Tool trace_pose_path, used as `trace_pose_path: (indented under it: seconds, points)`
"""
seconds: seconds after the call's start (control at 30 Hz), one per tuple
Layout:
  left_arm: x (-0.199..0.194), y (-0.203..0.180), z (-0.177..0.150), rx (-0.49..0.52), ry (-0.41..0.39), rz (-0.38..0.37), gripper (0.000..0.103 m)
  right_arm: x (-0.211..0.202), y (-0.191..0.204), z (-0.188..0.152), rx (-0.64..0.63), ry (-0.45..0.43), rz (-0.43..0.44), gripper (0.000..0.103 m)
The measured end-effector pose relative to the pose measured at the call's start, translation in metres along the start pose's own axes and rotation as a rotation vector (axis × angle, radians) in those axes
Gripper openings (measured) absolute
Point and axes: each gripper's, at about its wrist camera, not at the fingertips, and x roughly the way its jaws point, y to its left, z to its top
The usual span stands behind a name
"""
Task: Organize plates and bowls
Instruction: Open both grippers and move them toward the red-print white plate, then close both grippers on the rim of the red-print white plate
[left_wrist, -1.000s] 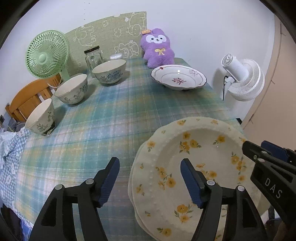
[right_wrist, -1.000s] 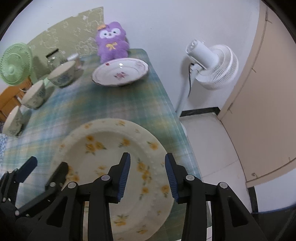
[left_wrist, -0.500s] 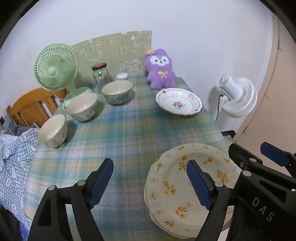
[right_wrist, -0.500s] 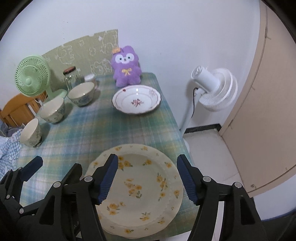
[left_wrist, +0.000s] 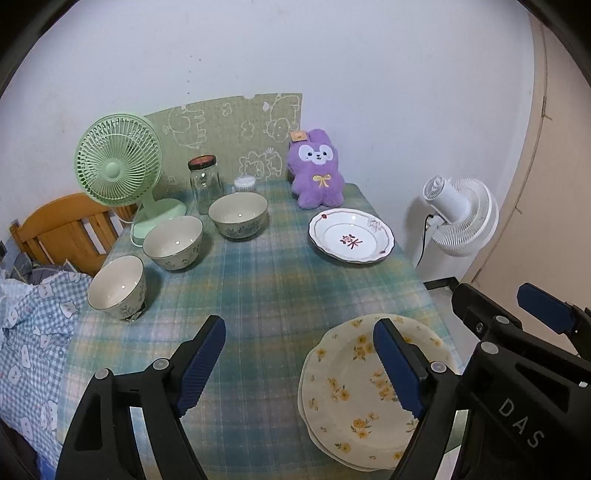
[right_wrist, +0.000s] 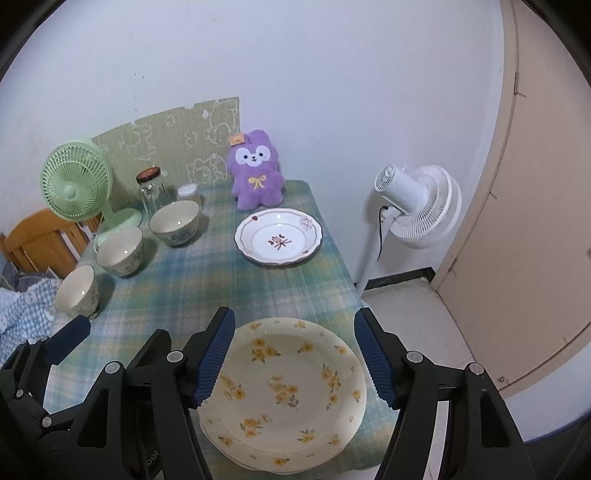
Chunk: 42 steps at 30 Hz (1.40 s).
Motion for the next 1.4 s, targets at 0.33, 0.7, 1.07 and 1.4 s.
trace_pose_path:
  seconds: [0.33, 0.7, 1.07, 1.4]
  points:
    - [0.01, -0.004, 0.019, -0.033, -0.019, 0.028, 0.084, 0.012, -0.003, 0.023, -0.022, -0.029, 0.033, 0.071]
    - [0.038, -0.024, 0.046, -0.074, -0.013, 0.073, 0.084, 0.048, -0.019, 0.058, -0.07, -0.019, 0.066, 0.071]
    - [0.077, -0.038, 0.075, -0.091, 0.001, 0.115, 0.083, 0.099, -0.03, 0.092, -0.078, 0.001, 0.106, 0.071]
    - [0.124, -0.048, 0.098, -0.114, 0.022, 0.127, 0.081, 0.15, -0.036, 0.117, -0.082, 0.019, 0.124, 0.071]
